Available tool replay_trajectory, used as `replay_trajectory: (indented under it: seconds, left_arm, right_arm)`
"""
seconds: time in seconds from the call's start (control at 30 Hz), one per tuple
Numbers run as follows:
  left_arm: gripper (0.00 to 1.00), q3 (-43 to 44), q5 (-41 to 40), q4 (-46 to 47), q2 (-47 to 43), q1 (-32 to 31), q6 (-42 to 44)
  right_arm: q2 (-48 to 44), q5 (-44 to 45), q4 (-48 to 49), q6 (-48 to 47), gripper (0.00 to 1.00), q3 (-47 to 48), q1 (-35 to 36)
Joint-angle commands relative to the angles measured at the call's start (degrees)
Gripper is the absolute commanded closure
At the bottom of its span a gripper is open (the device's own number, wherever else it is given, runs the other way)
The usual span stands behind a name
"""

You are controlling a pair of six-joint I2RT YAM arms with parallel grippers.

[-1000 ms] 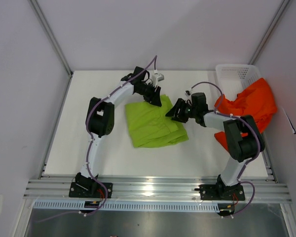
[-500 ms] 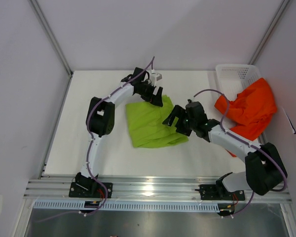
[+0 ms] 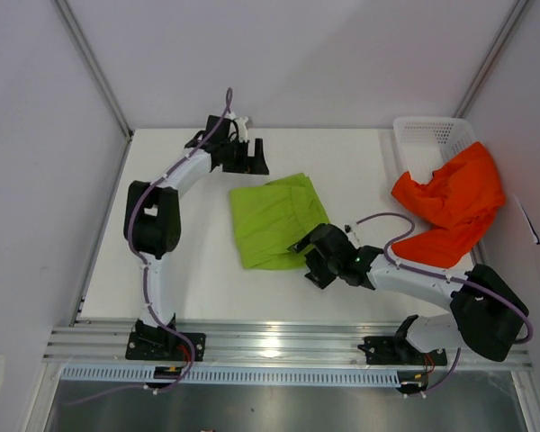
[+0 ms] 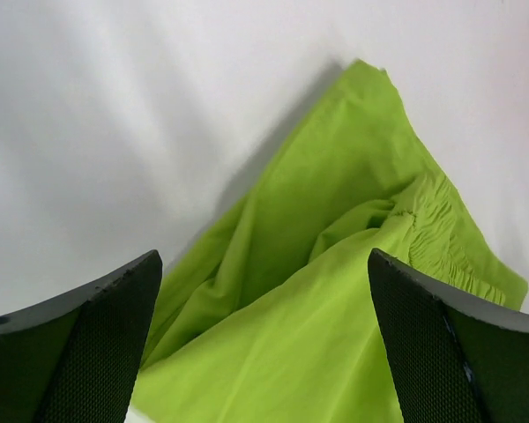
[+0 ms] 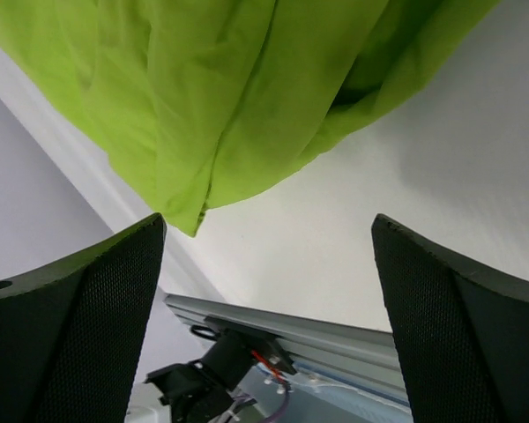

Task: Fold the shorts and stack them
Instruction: Fold the shorts

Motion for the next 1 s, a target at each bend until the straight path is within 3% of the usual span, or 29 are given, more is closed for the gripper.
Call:
replay_trajectory:
  seconds: [0.0, 0.3, 0.8, 0.9, 0.93, 0.97]
  left_arm:
    - [0.01, -1.2, -6.1, 2.9, -7.0, 0.3, -4.1]
    - [0.01, -6.9, -11.3, 3.6, -14.7, 1.6, -6.7]
    - [0.01, -7.5, -12.3, 3.3, -16.8, 2.4, -6.8]
    - [0.01, -7.5, -12.6, 3.0, -16.9, 2.5, -6.6]
    - [0.01, -7.5, -12.6, 2.9, -17.0, 2.5, -6.5]
    - [0.01, -7.5, -12.6, 2.9, -17.0, 2.6, -6.5]
  right_arm:
    - [0.4, 5.8, 6.6, 11.4, 0.01, 0.1, 2.0]
    - [7.7, 7.5, 17.2, 19.0, 0.00, -1.9, 5.9]
    - [16.6, 12.0, 22.0, 25.0, 0.01, -1.9, 5.9]
    - [17.6, 12.7, 19.5, 24.1, 0.15, -0.6, 4.8]
    - [17.7, 12.8, 19.0, 23.9, 0.29, -0.5, 4.5]
    - [17.9, 13.0, 18.6, 23.7, 0.33, -0.3, 4.2]
